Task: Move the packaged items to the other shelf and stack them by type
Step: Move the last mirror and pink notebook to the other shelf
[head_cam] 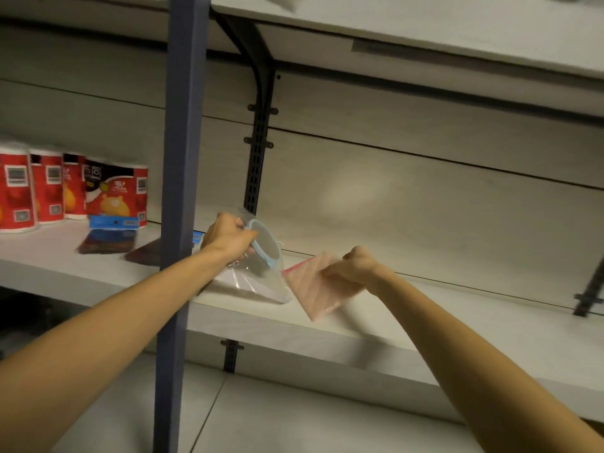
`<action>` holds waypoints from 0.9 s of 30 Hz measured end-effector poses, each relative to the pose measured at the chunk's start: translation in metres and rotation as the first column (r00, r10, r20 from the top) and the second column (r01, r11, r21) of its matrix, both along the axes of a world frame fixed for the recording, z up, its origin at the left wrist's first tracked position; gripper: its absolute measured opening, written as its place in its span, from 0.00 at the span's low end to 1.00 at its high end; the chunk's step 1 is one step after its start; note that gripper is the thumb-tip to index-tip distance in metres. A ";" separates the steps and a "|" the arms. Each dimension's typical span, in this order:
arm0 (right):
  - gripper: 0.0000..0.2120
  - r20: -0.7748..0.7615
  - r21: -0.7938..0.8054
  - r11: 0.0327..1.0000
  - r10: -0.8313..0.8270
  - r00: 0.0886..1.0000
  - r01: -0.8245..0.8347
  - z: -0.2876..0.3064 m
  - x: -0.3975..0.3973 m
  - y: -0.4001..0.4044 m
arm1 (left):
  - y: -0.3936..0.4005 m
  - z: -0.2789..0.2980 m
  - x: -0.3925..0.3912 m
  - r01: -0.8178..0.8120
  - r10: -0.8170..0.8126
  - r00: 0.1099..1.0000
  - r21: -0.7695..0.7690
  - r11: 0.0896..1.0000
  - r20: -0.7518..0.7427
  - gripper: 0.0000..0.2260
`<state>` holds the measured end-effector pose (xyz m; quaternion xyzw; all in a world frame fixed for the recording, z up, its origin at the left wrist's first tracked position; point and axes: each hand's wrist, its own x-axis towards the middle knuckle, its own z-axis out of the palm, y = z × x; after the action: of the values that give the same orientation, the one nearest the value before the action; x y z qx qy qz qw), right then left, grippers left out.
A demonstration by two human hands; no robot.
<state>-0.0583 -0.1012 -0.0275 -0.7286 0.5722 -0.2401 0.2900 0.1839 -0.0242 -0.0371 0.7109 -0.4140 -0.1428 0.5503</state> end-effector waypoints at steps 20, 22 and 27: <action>0.22 0.569 -0.613 0.734 0.151 0.809 0.293 0.021 -0.267 0.079 | 0.011 0.072 -0.234 0.300 -0.356 0.932 -0.401 0.866 -0.071 0.27; 0.23 0.582 -0.624 0.708 0.139 0.802 0.330 0.025 -0.315 0.096 | 0.010 0.075 -0.282 0.323 -0.375 0.926 -0.422 0.847 -0.044 0.23; 0.31 0.649 -0.605 0.632 0.039 0.760 0.484 0.033 -0.441 0.129 | 0.026 0.088 -0.411 0.441 -0.440 0.889 -0.495 0.749 0.127 0.15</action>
<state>-0.4996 0.0279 0.0060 -0.5815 0.3886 -0.7078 0.0994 -0.2270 0.0018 0.0504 0.4216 -0.5932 -0.1526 0.6687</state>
